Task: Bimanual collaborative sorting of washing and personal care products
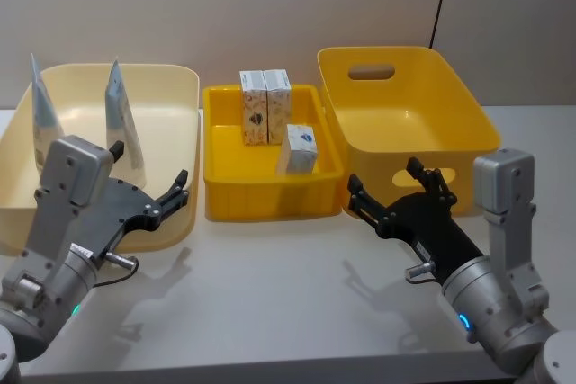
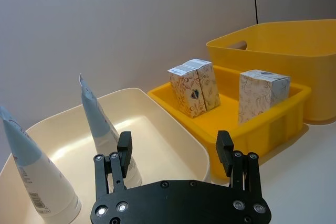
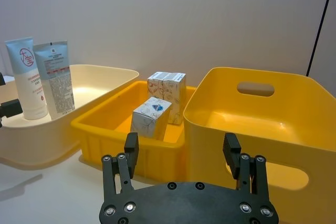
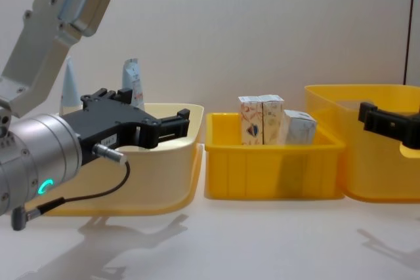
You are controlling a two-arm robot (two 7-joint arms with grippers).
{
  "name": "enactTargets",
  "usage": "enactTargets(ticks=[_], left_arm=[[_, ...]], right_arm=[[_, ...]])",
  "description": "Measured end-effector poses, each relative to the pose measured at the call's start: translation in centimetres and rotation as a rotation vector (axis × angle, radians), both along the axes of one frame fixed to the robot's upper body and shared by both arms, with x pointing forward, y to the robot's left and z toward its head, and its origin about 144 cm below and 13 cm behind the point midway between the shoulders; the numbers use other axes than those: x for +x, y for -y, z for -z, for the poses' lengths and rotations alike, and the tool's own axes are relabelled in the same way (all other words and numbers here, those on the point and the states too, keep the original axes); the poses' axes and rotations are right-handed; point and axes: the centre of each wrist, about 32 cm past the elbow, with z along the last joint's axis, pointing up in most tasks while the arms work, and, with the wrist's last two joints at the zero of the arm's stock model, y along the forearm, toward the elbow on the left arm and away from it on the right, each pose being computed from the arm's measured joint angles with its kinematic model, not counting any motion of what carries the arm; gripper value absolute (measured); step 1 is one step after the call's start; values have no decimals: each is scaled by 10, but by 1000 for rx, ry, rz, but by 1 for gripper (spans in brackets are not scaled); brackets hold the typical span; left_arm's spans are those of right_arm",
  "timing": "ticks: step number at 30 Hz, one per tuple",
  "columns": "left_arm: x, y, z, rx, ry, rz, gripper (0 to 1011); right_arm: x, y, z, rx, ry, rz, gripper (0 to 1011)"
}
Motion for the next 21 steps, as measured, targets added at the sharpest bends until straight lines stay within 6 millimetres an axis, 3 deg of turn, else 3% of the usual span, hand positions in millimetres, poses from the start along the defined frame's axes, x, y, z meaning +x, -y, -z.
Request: enactTargets(ticks=[12, 21], left_arm=[[0, 0, 0, 0, 0, 0, 999], [0, 0, 0, 0, 0, 0, 1000]], right_arm=[[0, -1, -1, -1, -4, -2, 1001], [-4, -13, -20, -8, -59, -10, 1001]])
